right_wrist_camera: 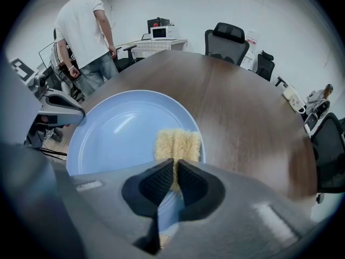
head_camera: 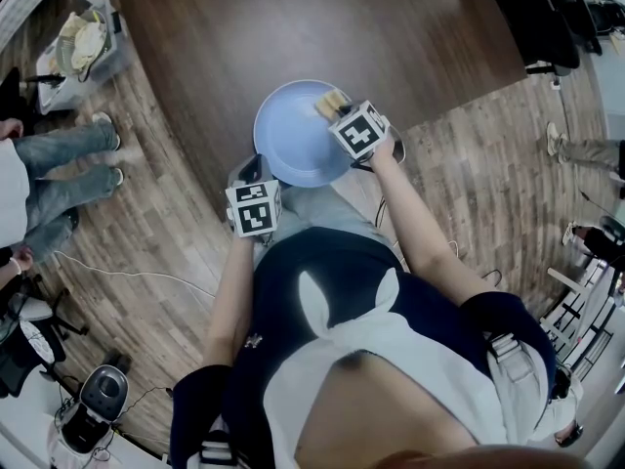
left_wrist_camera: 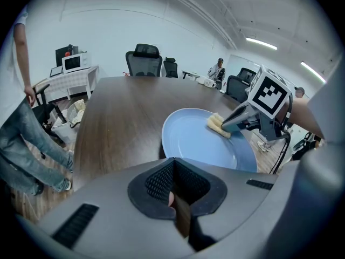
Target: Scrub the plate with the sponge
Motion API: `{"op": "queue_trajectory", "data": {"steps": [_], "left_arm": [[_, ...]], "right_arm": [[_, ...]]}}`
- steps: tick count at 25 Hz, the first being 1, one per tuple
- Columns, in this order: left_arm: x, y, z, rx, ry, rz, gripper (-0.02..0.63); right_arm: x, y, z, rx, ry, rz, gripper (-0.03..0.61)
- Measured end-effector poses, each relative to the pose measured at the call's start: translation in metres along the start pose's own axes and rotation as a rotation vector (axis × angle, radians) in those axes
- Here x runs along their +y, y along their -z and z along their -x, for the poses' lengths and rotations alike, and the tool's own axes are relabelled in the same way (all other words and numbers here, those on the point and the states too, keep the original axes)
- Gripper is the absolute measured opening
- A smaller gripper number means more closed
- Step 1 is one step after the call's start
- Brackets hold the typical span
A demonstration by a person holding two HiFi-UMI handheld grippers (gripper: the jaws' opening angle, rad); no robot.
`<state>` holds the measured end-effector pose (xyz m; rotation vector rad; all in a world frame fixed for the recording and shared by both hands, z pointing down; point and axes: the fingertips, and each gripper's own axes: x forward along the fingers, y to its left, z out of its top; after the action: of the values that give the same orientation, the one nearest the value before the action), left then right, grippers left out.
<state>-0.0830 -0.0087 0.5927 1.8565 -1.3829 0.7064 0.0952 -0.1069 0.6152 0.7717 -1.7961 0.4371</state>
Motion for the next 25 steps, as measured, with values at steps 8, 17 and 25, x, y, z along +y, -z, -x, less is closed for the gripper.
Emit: {"op": "queue_trajectory", "data": {"steps": [8,17,25], "left_arm": [[-0.002,-0.001,0.004,-0.002,-0.003,-0.001,0.003],[-0.001,-0.001,0.004,-0.007,-0.005,-0.001,0.003],[-0.001,0.001,0.002,-0.003,-0.001,-0.001,0.003]], "right_arm": [[0.004,0.007,0.005,-0.003,0.009,-0.006,0.023],[0.019,0.007,0.008,-0.046,-0.014,0.004,0.023],[0.037,0.003,0.007,-0.064,-0.067,0.003,0.023]]}}
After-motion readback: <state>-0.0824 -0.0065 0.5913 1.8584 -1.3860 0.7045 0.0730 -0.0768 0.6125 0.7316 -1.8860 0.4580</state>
